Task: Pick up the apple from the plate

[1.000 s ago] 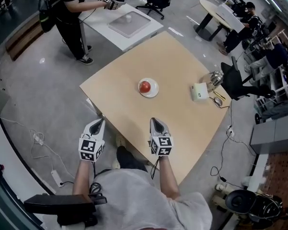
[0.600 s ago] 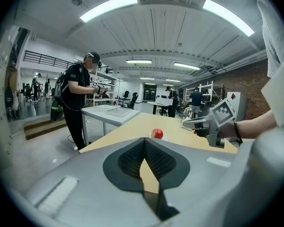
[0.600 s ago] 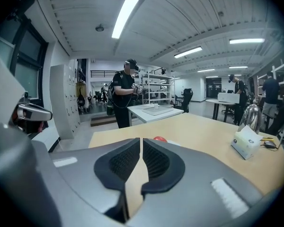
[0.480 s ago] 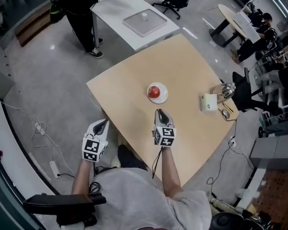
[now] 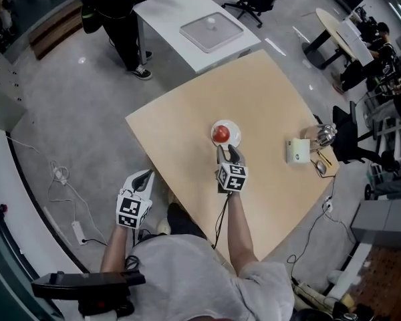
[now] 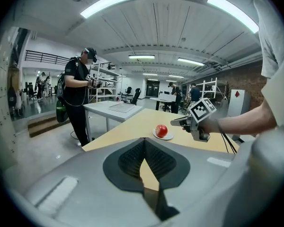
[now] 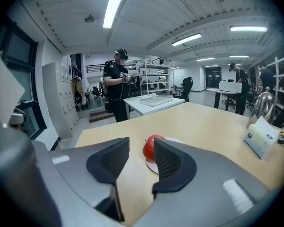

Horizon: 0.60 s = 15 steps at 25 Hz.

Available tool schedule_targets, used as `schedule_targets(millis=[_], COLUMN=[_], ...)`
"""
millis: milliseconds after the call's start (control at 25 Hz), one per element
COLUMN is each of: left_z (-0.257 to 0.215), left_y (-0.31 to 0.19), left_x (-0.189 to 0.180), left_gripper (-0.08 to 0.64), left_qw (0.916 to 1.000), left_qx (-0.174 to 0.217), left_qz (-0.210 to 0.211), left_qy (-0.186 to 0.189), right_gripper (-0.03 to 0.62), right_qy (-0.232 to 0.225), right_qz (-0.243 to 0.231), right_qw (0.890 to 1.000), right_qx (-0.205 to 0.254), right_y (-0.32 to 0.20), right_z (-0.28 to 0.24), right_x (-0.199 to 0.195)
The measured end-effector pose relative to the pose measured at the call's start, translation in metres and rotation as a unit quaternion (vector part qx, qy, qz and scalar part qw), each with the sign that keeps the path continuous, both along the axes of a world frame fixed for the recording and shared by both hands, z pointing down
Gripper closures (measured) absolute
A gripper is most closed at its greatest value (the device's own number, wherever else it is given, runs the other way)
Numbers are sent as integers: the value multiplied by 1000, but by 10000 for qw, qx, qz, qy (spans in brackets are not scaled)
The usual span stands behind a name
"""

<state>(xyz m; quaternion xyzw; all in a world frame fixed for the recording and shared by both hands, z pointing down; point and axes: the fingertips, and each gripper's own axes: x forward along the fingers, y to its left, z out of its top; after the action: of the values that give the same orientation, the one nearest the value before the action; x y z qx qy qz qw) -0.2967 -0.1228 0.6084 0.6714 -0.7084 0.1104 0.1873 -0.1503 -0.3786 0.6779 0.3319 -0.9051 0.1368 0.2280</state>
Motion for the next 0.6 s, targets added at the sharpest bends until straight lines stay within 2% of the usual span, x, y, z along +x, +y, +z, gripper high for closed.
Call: schedule_targets(millis=[360,600], left_z=[8,12], left_y=[2,3], left_x=[-14,-19], left_gripper=[540,540], left_qw=[9998,9995], left_qx=[-191,-272], left_qz=[-111,-130], left_qy=[28,51], right_gripper=[344,303], right_qy=[299,370], right_qz=[153,447], right_qw=[9992,9971], right_qx=[-227,-495], right_y=[-28,-46], right_z=[36,54], right_x=[-11,-19])
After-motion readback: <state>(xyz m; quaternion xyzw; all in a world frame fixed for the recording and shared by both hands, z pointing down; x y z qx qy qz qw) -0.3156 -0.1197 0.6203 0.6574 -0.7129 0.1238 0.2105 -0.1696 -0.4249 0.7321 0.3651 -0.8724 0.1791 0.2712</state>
